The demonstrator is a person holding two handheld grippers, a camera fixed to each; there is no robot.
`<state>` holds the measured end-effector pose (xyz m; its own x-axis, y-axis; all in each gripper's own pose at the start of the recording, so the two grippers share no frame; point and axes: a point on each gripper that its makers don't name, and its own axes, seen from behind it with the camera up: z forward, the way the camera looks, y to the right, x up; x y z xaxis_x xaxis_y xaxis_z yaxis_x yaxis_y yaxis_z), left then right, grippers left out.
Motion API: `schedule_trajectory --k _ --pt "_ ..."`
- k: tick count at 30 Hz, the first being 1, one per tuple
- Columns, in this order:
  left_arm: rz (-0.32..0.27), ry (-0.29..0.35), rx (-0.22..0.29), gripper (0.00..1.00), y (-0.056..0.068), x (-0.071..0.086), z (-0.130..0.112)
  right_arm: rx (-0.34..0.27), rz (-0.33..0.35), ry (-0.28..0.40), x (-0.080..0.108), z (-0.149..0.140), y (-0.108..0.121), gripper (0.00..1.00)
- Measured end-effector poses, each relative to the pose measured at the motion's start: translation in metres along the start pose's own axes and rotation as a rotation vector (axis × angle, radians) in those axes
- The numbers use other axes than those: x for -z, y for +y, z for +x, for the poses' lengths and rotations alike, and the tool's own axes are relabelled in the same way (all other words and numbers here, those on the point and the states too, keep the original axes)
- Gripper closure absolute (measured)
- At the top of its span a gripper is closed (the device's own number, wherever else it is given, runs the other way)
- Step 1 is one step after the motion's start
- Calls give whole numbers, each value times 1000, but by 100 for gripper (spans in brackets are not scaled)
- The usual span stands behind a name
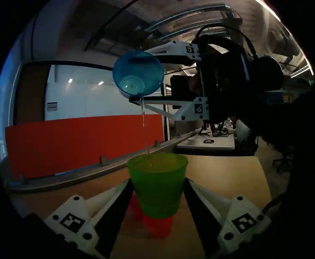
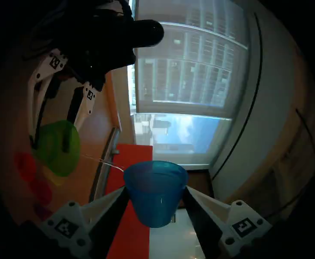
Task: Pour water
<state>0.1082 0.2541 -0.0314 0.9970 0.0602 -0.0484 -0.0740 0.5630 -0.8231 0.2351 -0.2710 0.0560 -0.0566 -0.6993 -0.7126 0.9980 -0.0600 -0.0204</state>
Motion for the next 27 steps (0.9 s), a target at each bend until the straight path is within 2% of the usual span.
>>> schedule_trajectory --k 9,17,21,27 --pt "1 4 2 19 -1 0 2 53 2 1 0 3 -1 14" --pt "5 4 3 20 -3 1 3 62 8 5 0 4 -6 14" --pt "7 5 2 20 -3 2 4 14 7 6 1 4 -8 14" --pt "7 5 2 20 -3 1 4 -138 10 2 2 -1 -13 14"
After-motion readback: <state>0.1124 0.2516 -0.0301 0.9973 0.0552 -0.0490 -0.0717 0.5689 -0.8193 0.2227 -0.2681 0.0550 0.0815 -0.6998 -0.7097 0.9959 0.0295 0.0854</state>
